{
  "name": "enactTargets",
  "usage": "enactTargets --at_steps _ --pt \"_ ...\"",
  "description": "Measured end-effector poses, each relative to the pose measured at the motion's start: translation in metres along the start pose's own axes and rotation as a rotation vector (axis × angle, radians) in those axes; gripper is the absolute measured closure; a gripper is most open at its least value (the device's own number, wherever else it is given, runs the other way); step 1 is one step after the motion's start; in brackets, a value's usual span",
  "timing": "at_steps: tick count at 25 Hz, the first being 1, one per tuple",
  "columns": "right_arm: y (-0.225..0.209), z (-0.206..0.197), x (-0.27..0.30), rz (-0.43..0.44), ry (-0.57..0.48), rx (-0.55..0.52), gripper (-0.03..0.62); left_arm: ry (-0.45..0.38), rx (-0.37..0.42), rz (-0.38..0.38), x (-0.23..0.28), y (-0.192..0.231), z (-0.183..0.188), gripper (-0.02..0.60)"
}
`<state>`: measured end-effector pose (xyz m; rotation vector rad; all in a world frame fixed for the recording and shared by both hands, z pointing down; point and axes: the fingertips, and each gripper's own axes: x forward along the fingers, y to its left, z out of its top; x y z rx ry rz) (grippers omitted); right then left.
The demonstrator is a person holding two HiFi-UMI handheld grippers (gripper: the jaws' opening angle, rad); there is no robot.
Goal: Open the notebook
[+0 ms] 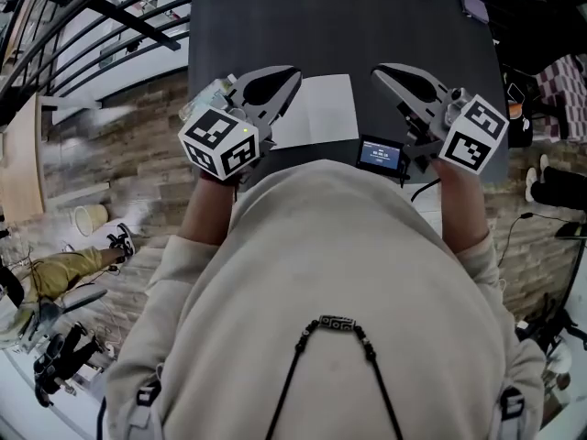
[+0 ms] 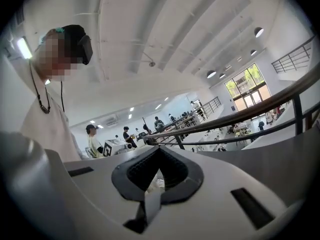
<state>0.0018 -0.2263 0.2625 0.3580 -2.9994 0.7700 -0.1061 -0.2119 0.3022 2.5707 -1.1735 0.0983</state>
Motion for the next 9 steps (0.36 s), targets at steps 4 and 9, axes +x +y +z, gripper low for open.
enactTargets --at_steps 4,9 --pt "0.011 -0.006 0.010 0.011 0.031 -0.032 0.577 0.008 0.031 -0.007 -0.006 -0.004 -0.005 0.580" --pt "0.013 -0.009 0.019 0.014 0.074 -0.060 0.577 0.017 0.044 -0.017 -0.009 -0.001 -0.008 0.580"
